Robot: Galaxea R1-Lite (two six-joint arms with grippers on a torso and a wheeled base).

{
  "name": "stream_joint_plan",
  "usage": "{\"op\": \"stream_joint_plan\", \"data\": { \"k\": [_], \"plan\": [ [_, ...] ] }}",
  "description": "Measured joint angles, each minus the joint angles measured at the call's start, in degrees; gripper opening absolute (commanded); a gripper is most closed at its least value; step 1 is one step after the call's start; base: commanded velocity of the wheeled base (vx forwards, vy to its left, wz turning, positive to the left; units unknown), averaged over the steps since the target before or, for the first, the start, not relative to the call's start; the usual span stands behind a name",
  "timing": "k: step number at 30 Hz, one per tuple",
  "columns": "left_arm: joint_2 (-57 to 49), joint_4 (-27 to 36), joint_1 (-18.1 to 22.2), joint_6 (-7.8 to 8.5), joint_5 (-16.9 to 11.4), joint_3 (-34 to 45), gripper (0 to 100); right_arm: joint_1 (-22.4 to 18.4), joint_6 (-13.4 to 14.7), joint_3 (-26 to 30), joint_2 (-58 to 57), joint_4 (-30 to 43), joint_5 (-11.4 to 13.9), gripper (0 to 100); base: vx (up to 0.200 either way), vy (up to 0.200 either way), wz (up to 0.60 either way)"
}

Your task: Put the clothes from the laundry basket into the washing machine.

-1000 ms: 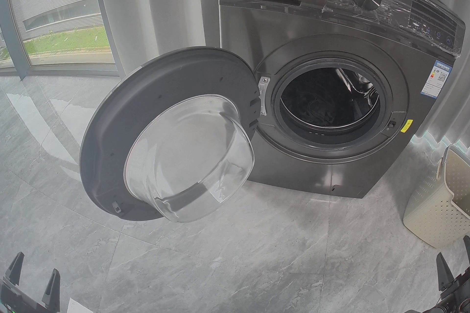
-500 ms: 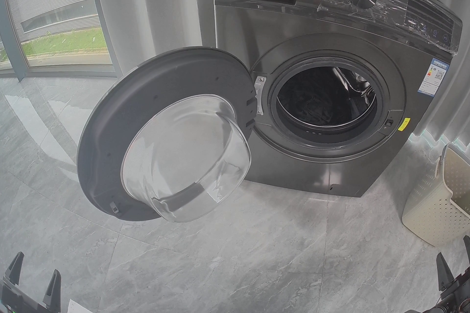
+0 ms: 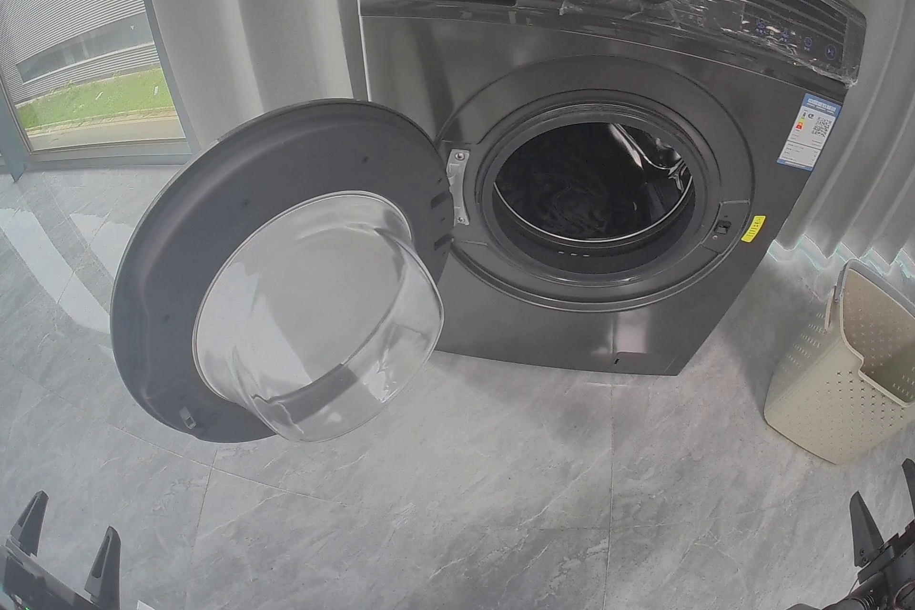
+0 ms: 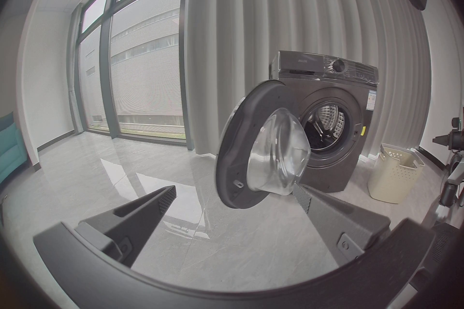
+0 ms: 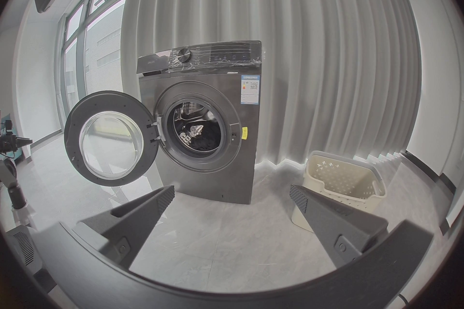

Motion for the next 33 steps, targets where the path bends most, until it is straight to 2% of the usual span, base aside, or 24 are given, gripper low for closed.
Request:
{"op": "stream_joint_plan", "data": {
  "k": [4,8,13,23,33],
  "plan": [
    [0.0,-0.1,0.0,0.39,-1.1,0.0,100,0.0,0.0,0.0,0.0,0.0,0.0,100,0.000,0.000,0.00],
    [0.0,-1.3,0.0,0.02,-1.2,-0.2,100,0.0,0.0,0.0,0.0,0.0,0.0,100,0.000,0.000,0.00],
    [2.7,-4.7,-0.6,-0.99,-0.4,-6.8,100,0.0,0.0,0.0,0.0,0.0,0.0,100,0.000,0.000,0.00],
    [22.8,-12.1,-4.8,-1.76,1.6,-20.1,100,0.0,-0.1,0.0,0.0,0.0,-0.1,100,0.000,0.000,0.00],
    [39.5,-15.9,-6.2,-1.78,1.2,-30.0,100,0.0,-0.1,0.0,0.0,0.0,-0.1,100,0.000,0.000,0.00]
  ]
}}
